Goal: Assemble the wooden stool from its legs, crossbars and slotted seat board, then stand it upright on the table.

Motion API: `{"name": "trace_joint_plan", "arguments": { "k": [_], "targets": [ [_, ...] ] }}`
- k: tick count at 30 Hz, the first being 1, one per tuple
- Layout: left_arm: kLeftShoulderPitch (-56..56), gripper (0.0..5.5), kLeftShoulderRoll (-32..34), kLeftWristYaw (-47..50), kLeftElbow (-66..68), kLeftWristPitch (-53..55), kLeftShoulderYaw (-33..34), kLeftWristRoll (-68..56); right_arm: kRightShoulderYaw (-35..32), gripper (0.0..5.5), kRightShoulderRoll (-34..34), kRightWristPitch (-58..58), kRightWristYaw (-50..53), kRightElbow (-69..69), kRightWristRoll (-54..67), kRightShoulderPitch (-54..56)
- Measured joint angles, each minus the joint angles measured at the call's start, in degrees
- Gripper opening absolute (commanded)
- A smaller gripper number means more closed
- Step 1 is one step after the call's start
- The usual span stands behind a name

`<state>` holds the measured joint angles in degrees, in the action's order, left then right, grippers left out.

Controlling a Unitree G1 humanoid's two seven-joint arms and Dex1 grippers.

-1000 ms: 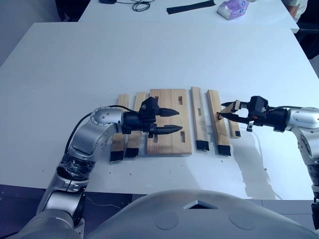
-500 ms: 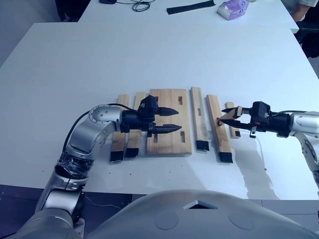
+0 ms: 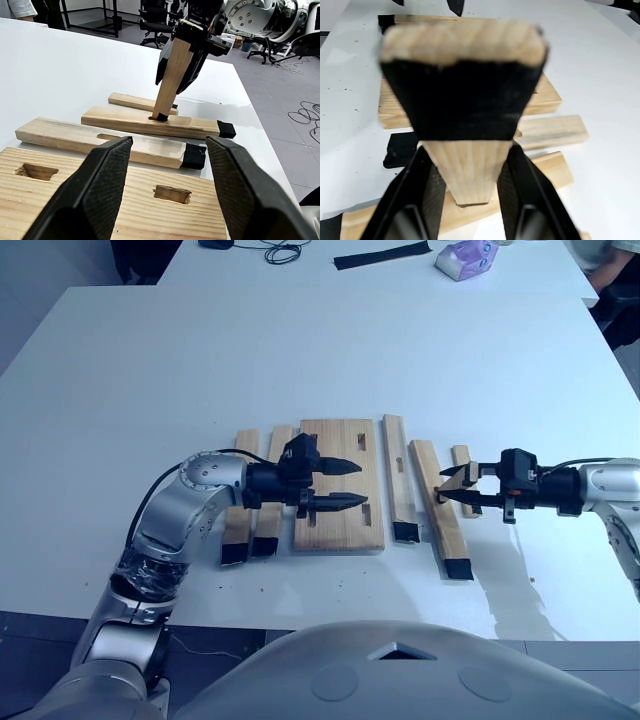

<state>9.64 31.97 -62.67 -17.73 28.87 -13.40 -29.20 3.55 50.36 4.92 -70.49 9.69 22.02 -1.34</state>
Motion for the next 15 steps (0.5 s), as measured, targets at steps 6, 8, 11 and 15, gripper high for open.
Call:
{"name": "trace_joint_plan", "arguments": {
  "k": [6, 8, 11, 15],
  "targets": [
    [0.1, 2.73, 0.2, -0.3, 0.0, 0.3, 0.0, 0.0, 1.4, 1.3, 0.0, -0.1, -0.2, 1.0, 0.0, 0.1],
    [0.1, 2.73, 0.2, -0.3, 0.0, 0.3, 0.0, 0.0, 1.5, 1.3, 0.0, 0.0, -0.2, 1.1, 0.3, 0.1],
    [0.1, 2.73, 0.3, -0.3, 0.0, 0.3, 0.0, 0.0, 1.3, 1.3, -0.1, 1.1, -0.1, 1.0, 0.8, 0.2],
    [0.1, 2.73, 0.3, -0.3, 0.0, 0.3, 0.0, 0.0, 0.5, 1.3, -0.7, 2.4, 0.7, 0.6, 2.5, -0.4]
  ]
}}
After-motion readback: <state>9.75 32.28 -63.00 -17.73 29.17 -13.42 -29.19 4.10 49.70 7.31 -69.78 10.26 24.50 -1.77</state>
